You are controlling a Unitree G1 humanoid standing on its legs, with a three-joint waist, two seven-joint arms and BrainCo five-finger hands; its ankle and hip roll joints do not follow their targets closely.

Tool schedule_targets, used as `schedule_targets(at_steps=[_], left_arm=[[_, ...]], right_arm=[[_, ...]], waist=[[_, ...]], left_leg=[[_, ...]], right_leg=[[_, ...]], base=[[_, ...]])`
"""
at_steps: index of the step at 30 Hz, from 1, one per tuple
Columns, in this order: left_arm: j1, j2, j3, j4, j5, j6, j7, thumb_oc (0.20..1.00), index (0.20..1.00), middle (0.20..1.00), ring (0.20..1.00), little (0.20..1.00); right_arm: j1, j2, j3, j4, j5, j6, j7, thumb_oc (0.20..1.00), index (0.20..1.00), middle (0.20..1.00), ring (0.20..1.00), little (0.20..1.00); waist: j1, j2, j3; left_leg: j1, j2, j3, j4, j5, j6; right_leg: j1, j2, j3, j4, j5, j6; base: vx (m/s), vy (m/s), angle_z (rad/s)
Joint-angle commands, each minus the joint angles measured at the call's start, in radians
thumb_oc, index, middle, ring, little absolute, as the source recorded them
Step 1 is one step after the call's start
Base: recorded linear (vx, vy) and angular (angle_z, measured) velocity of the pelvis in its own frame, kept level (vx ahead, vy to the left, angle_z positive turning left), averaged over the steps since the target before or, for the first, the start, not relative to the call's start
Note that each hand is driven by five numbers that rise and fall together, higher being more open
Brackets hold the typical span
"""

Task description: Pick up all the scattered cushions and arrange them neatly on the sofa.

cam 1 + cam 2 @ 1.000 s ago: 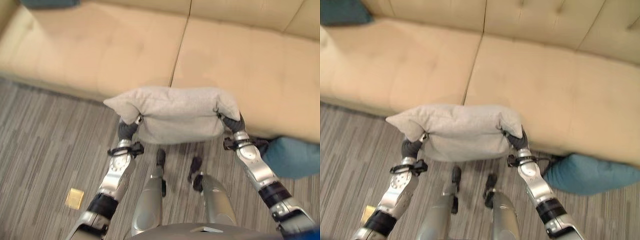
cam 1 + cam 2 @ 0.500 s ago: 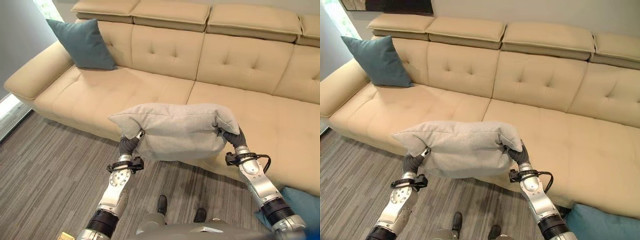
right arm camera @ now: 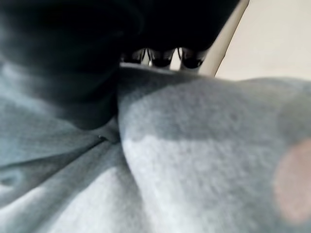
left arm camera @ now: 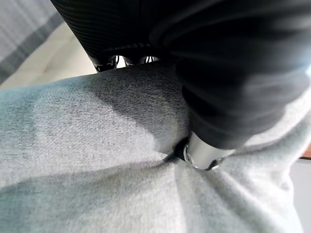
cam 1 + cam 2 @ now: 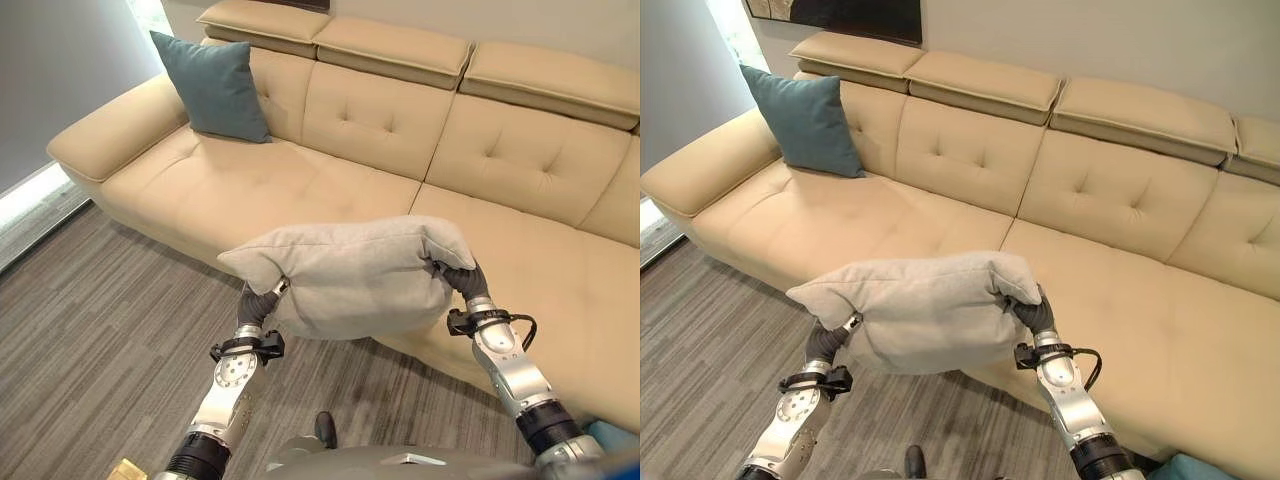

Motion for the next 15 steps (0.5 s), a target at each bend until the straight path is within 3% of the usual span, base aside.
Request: schedule_targets(at_steps=[1, 2, 4, 7, 10, 12, 15], left_arm=[[-0.060, 0.017, 0.005, -0.132, 0.031, -0.080, -0.040, 0.200, 0.200, 0.200, 0.200, 0.200], [-0.062, 0.016, 0.004, -0.136, 0.028, -0.080, -0.045, 0.200, 0.200, 0.200, 0.200, 0.200], [-0.092, 0.018, -0.010, -0.121, 0.031, -0.081, -0.059, 0.200, 0.200, 0.200, 0.200, 0.200], [-0.086, 0.001, -0.010, -0.120, 0.023, -0.080, -0.073, 0.200, 0.200, 0.200, 0.200, 0.200], [-0.086, -0.017, -0.023, -0.123, 0.012, -0.075, -0.083, 0.200, 0.200, 0.200, 0.200, 0.200], [-0.082, -0.018, -0.019, -0.128, 0.011, -0.072, -0.083, 0.200, 0.200, 0.200, 0.200, 0.200], [-0.061, -0.015, -0.008, -0.135, 0.009, -0.067, -0.082, 0.200, 0.200, 0.200, 0.200, 0.200]], right_arm=[[-0.093, 0.005, -0.016, -0.102, -0.037, -0.093, 0.019, 0.200, 0.200, 0.200, 0.200, 0.200], [-0.092, 0.002, -0.021, -0.106, -0.038, -0.094, 0.018, 0.200, 0.200, 0.200, 0.200, 0.200], [-0.094, -0.007, -0.029, -0.107, -0.026, -0.094, 0.019, 0.200, 0.200, 0.200, 0.200, 0.200], [-0.060, -0.020, -0.049, -0.106, -0.018, -0.097, 0.028, 0.200, 0.200, 0.200, 0.200, 0.200], [-0.033, -0.042, -0.068, -0.114, -0.011, -0.095, 0.031, 0.200, 0.200, 0.200, 0.200, 0.200], [-0.034, -0.051, -0.068, -0.117, -0.004, -0.090, 0.032, 0.200, 0.200, 0.200, 0.200, 0.200], [-0.045, -0.052, -0.055, -0.110, -0.007, -0.084, 0.033, 0.200, 0.200, 0.200, 0.200, 0.200]], waist=[[-0.001, -0.014, -0.009], [-0.005, -0.016, -0.008], [-0.032, -0.036, -0.005], [-0.043, -0.050, -0.021], [-0.052, -0.067, -0.016], [-0.042, -0.080, -0.007], [-0.019, -0.093, -0.012]], left_leg=[[0.017, 0.034, -0.075, 0.028, -0.072, -0.082], [0.015, 0.030, -0.085, 0.027, -0.072, -0.084], [0.032, 0.004, -0.148, 0.020, -0.087, -0.087], [0.032, -0.001, -0.171, 0.080, -0.130, -0.111], [-0.020, 0.017, -0.160, 0.239, -0.167, -0.149], [-0.096, 0.042, -0.144, 0.333, -0.150, -0.162], [-0.138, 0.065, -0.158, 0.287, -0.128, -0.157]], right_leg=[[0.031, 0.133, 0.148, -0.211, 0.065, -0.019], [0.025, 0.147, 0.168, -0.254, 0.070, -0.024], [-0.023, 0.190, 0.224, -0.407, 0.145, -0.020], [0.054, 0.194, 0.195, -0.475, 0.159, -0.033], [0.123, 0.182, 0.150, -0.506, 0.141, -0.051], [0.151, 0.167, 0.127, -0.519, 0.131, -0.060], [0.167, 0.165, 0.127, -0.531, 0.125, -0.054]], base=[[0.12, -0.015, 0.24], [0.15, -0.061, 0.26], [0.25, -0.118, 0.41], [0.30, -0.198, 1.13], [0.17, -0.143, 0.71], [0.11, -0.062, 0.40], [0.14, -0.016, -0.17]])
